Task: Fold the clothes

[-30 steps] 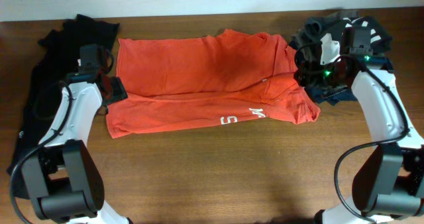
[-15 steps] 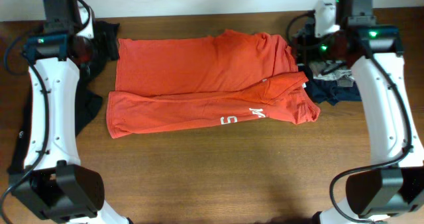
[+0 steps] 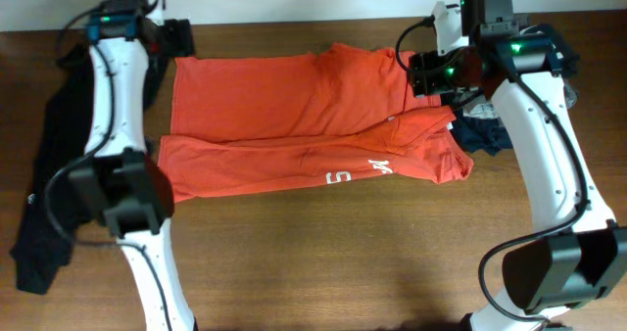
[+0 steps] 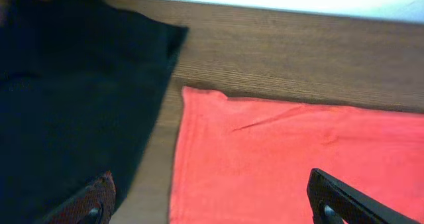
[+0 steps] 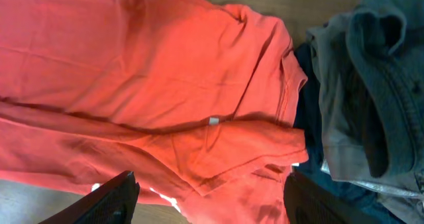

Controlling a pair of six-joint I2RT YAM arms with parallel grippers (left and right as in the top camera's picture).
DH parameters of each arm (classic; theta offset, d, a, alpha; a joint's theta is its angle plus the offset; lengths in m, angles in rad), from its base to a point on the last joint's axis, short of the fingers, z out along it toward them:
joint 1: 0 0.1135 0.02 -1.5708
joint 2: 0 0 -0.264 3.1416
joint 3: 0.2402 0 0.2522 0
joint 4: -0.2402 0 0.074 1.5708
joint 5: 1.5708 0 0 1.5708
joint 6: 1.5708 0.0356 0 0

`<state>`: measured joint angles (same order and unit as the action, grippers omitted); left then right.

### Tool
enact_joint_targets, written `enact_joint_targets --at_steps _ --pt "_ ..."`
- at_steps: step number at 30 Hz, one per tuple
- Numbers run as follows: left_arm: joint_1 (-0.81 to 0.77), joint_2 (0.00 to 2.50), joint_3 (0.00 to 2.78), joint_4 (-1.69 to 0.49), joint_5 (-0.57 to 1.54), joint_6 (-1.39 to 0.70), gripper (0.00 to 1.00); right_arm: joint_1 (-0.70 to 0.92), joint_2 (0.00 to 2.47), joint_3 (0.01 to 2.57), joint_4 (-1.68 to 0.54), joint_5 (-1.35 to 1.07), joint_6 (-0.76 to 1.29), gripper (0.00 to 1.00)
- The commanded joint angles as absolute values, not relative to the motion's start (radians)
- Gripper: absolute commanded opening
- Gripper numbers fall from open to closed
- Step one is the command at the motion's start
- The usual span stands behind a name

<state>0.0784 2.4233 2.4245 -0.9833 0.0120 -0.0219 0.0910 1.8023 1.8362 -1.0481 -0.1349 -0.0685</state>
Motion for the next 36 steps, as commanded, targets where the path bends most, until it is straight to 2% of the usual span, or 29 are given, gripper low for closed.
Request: enact_joint_targets --at_steps 1,25,29,30,34,36 --pt "0.070 2.498 2.508 -0.961 -0.002 -0.006 0.92 0.099 1.800 1.853 -1.064 -0.119 -0.075 0.75" --pt "0.070 2.706 2.508 -0.822 -0.046 -0.006 0.91 0.099 1.810 1.851 -1.070 -0.120 -0.074 0.75" --pt "0.068 2.732 2.507 -0.828 -0.044 -0.007 0.89 0.099 1.810 1.851 -1.070 -0.119 -0.075 0.74" --pt "0.066 2.736 2.507 -0.832 -0.045 -0.007 0.84 0.099 1.810 1.851 -1.069 -0.119 -0.075 0.74" --pt "0.065 2.749 2.507 -0.839 -0.045 -0.007 0.81 0.099 1.810 1.851 -1.069 -0.119 -0.075 0.74" --pt "0.065 2.750 2.507 -0.838 -0.045 -0.007 0.76 0.099 1.810 1.851 -1.069 -0.119 -0.075 0.74"
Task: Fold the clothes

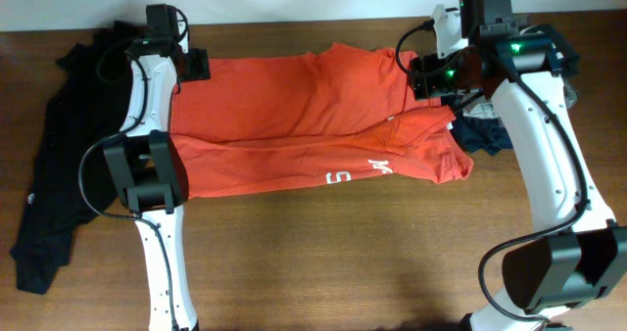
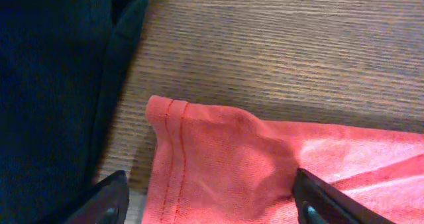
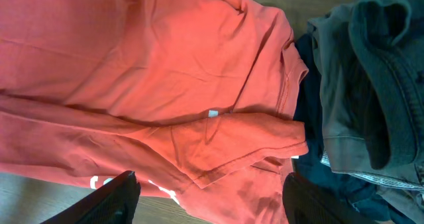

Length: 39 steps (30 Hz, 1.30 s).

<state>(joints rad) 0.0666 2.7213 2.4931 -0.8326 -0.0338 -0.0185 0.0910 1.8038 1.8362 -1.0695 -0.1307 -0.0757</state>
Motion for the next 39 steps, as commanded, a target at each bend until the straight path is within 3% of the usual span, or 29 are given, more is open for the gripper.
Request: enact_joint_targets --at_steps 1,9,11,13,17,32,36,39 --pt "0.065 2.750 2.507 -0.838 -0.046 -0.006 0.75 0.099 1.810 1.851 -1.069 -0.119 -0.075 0.74" --pt "0.063 2.752 2.506 -0.846 -0.045 -0.006 0.45 0.099 1.810 1.851 -1.067 -0.119 -0.074 0.71" --pt "0.064 2.752 2.506 -0.846 -0.049 -0.006 0.32 0.099 1.810 1.851 -1.060 -0.119 -0.075 0.70" --pt "0.066 2.752 2.506 -0.846 -0.058 -0.006 0.25 0.099 1.810 1.851 -1.054 -0.119 -0.075 0.69" --pt "0.070 2.748 2.507 -0.868 -0.079 -0.006 0.02 0.099 1.816 1.851 -0.992 -0.119 -0.075 0.60" --pt "0.065 2.738 2.508 -1.113 -0.075 -0.007 0.00 0.099 2.095 1.851 -0.571 -0.145 -0.058 0.61" --pt "0.065 2.738 2.508 -1.161 -0.075 -0.007 0.00 0.096 2.191 1.851 -0.460 -0.125 -0.007 0.75" --pt "0.065 2.738 2.508 -1.177 -0.075 -0.007 0.00 0.096 2.233 1.851 -0.411 -0.093 0.009 0.77"
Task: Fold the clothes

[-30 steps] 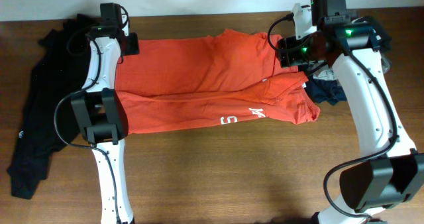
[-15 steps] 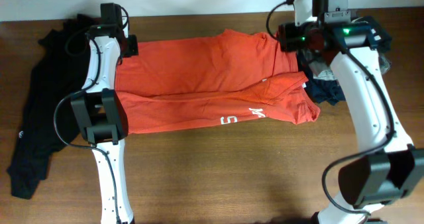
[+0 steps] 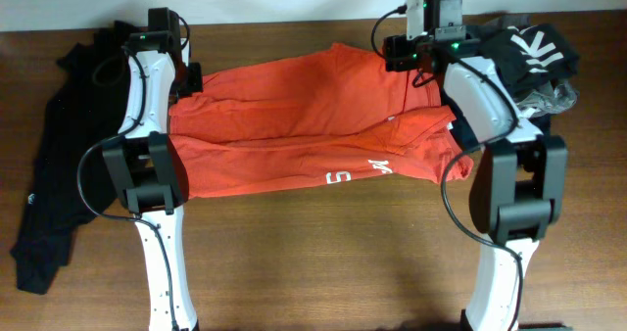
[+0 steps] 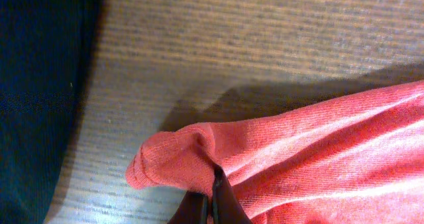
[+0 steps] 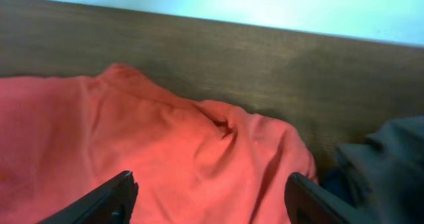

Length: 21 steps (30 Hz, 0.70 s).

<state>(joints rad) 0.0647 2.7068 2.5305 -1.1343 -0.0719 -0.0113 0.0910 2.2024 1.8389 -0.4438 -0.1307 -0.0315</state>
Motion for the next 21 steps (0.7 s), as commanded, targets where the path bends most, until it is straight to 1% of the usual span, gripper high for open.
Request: enact_joint_targets --at_steps 1,10,15,21 --pt "0.065 2.738 2.508 -1.183 -0.075 -0.007 0.00 0.096 2.243 1.851 -0.401 -0.084 0.011 0.77" --pt "0.065 2.738 2.508 -1.198 -0.076 -0.007 0.00 0.039 2.332 1.851 -0.331 -0.040 0.089 0.78" --pt "0.065 2.738 2.508 -1.201 -0.076 -0.007 0.00 0.011 2.368 1.851 -0.288 -0.068 0.141 0.78" --pt "0.065 2.738 2.508 -1.202 -0.076 -0.007 0.00 0.014 2.408 1.851 -0.222 -0.098 0.175 0.78"
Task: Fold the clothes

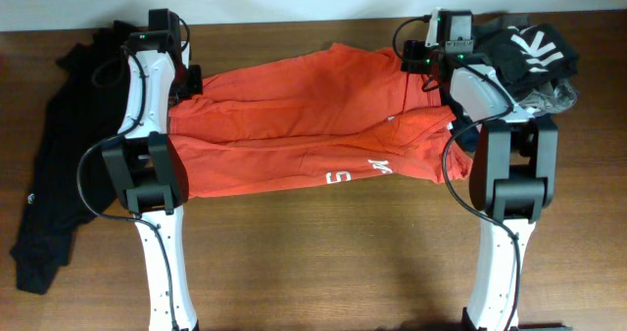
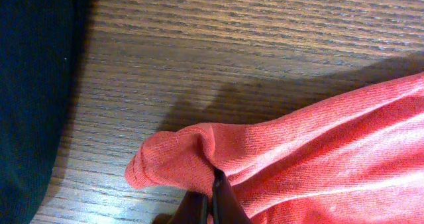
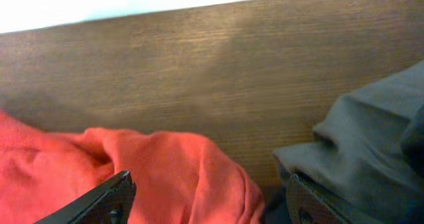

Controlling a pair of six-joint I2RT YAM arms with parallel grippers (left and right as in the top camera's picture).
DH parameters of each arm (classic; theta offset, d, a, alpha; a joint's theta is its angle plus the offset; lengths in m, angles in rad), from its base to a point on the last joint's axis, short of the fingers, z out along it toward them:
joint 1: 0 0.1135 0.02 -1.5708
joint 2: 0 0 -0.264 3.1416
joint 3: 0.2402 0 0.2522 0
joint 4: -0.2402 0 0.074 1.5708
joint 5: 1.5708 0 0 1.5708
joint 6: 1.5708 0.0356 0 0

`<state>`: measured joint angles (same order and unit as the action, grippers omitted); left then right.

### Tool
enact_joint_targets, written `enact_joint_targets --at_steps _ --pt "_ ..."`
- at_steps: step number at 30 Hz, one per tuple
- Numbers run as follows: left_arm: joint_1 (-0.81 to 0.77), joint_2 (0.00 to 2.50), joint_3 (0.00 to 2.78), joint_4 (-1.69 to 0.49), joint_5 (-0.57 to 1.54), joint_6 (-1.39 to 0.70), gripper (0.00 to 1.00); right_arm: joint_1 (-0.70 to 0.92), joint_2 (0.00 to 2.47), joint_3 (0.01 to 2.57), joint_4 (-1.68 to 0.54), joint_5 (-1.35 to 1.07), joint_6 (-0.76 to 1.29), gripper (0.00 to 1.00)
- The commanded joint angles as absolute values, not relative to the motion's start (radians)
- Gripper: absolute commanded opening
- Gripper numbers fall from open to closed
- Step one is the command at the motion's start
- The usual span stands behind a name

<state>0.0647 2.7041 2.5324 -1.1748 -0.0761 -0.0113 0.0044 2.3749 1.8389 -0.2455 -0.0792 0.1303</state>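
Observation:
An orange shirt [image 1: 304, 116] lies spread across the table, its front part folded over and showing white lettering. My left gripper [image 1: 188, 76] is at the shirt's far left corner, shut on a bunched fold of the orange fabric [image 2: 179, 158]; its dark fingertips [image 2: 218, 194] pinch the cloth. My right gripper [image 1: 419, 59] hovers open over the shirt's far right corner [image 3: 165, 174], with one finger [image 3: 112, 194] on each side of the view and nothing between them.
A black garment [image 1: 59, 145] lies along the left side of the table, its edge close to my left gripper [image 2: 33, 85]. A pile of dark and grey clothes [image 1: 534, 57] sits at the far right, right beside the shirt's corner [image 3: 371, 138].
My right gripper has moved to the right along the shirt's far edge, to the corner next to the grey clothes pile. The left gripper still pinches the same corner.
My left gripper was open above the shirt's far left corner, then lower and close over it. Then it was shut on that corner, with the cloth bunched and drawn inward. My right gripper stayed open, first over the shirt's right part, then at its far edge.

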Motion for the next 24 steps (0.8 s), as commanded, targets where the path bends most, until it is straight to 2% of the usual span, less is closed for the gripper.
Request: enact_joint_targets --at_steps 1,8,20,24 --pt "0.065 2.738 2.508 -1.202 -0.076 -0.007 0.01 0.014 2.412 1.851 -0.213 -0.105 0.183 0.78" --pt "0.065 2.738 2.508 -1.199 -0.076 -0.007 0.00 0.014 2.461 1.851 -0.160 -0.127 0.227 0.74" --pt "0.065 2.738 2.508 -1.180 -0.076 -0.007 0.01 0.018 2.476 1.851 -0.110 -0.131 0.271 0.43" --pt "0.066 2.738 2.508 -1.176 -0.076 -0.006 0.01 0.023 2.484 1.851 -0.131 -0.131 0.271 0.43"
